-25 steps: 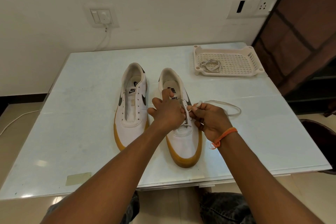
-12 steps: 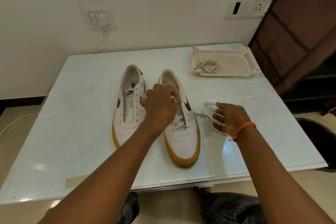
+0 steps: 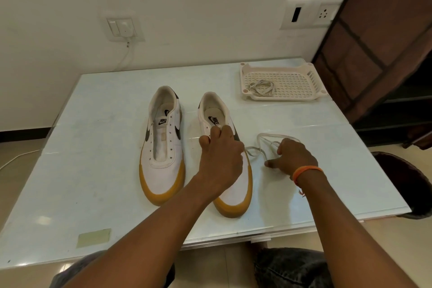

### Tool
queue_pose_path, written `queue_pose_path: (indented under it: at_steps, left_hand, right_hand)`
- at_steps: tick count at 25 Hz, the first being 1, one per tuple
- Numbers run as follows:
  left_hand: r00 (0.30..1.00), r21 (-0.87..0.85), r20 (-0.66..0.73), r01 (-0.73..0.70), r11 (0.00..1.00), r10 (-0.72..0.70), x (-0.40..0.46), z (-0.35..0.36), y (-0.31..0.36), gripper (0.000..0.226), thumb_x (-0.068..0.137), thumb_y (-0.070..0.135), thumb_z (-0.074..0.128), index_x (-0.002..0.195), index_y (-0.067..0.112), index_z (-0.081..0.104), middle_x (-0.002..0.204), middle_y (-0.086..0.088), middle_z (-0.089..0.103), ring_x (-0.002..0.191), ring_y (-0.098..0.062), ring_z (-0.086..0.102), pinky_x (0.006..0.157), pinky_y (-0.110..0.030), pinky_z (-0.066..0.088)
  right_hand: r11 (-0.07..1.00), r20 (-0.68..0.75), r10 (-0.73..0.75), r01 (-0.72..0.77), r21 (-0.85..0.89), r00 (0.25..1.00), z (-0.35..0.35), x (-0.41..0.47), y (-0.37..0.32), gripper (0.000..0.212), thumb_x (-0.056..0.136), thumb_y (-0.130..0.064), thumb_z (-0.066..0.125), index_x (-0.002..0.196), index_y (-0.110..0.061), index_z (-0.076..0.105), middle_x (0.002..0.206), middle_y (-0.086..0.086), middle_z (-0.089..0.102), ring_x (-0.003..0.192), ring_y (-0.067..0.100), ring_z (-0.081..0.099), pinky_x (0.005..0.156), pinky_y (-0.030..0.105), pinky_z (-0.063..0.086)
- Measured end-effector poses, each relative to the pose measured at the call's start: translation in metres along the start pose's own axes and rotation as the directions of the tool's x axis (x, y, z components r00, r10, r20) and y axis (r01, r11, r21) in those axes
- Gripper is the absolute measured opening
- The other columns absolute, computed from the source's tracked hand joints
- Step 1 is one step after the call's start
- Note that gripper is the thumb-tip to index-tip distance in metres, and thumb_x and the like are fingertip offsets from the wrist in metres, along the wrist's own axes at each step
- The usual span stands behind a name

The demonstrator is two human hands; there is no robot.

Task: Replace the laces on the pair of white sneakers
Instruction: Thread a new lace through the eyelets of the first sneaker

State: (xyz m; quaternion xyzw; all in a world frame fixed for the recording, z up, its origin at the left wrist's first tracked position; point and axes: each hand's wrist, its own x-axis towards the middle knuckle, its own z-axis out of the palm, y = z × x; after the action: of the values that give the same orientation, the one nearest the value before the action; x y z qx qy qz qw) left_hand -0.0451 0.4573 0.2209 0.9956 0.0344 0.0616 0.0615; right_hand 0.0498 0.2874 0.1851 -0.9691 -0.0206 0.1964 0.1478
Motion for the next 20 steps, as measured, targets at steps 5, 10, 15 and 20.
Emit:
queue_pose_path:
  at_steps: [5, 10, 15, 20]
  left_hand:
    - [0.996, -0.009, 0.064, 0.060, 0.998, -0.059, 0.002, -0.004, 0.002, 0.028, 0.094, 0.031, 0.055, 0.120, 0.023, 0.064, 0.118, 0.000, 0.042, 0.112, -0.022, 0.033, 0.087, -0.036, 0.029]
    - [0.993, -0.008, 0.113, 0.022, 1.000, -0.021, 0.005, -0.003, 0.002, 0.022, 0.093, 0.032, 0.055, 0.110, 0.022, 0.065, 0.115, 0.001, 0.041, 0.109, -0.022, 0.032, 0.083, -0.037, 0.028]
    - [0.939, -0.300, 0.331, 0.016, 0.954, 0.088, 0.010, -0.017, 0.004, 0.024, 0.091, 0.054, 0.055, 0.101, 0.036, 0.067, 0.118, 0.006, 0.037, 0.114, -0.018, 0.027, 0.088, -0.035, 0.025]
    - [0.949, -0.845, 0.252, 0.120, 0.521, 0.189, 0.015, -0.053, 0.007, 0.023, 0.097, 0.040, 0.051, 0.086, 0.034, 0.071, 0.100, 0.016, 0.066, 0.097, 0.003, 0.058, 0.090, -0.030, 0.045]
  right_hand:
    - [0.981, 0.150, -0.105, 0.127, -0.149, 0.983, 0.003, -0.005, -0.003, 0.022, 0.080, -0.030, 0.076, 0.090, -0.014, 0.066, 0.102, 0.006, 0.066, 0.093, 0.024, 0.063, 0.079, 0.030, 0.051]
    - [0.906, 0.189, -0.290, 0.206, 0.369, 0.938, -0.076, -0.045, 0.010, 0.008, 0.085, -0.014, 0.071, 0.080, -0.007, 0.071, 0.073, -0.005, 0.070, 0.062, 0.001, 0.057, 0.054, 0.014, 0.040]
    - [0.666, -0.142, -0.235, 0.266, 0.697, 0.962, -0.103, -0.057, 0.015, 0.003, 0.087, -0.004, 0.066, 0.090, -0.004, 0.068, 0.077, 0.009, 0.072, 0.064, -0.003, 0.064, 0.061, 0.013, 0.045]
    - [0.727, 0.024, -0.373, 0.276, 0.629, 0.928, -0.089, -0.051, 0.010, 0.013, 0.086, -0.018, 0.070, 0.098, -0.012, 0.072, 0.075, 0.005, 0.073, 0.069, 0.001, 0.064, 0.065, 0.017, 0.040]
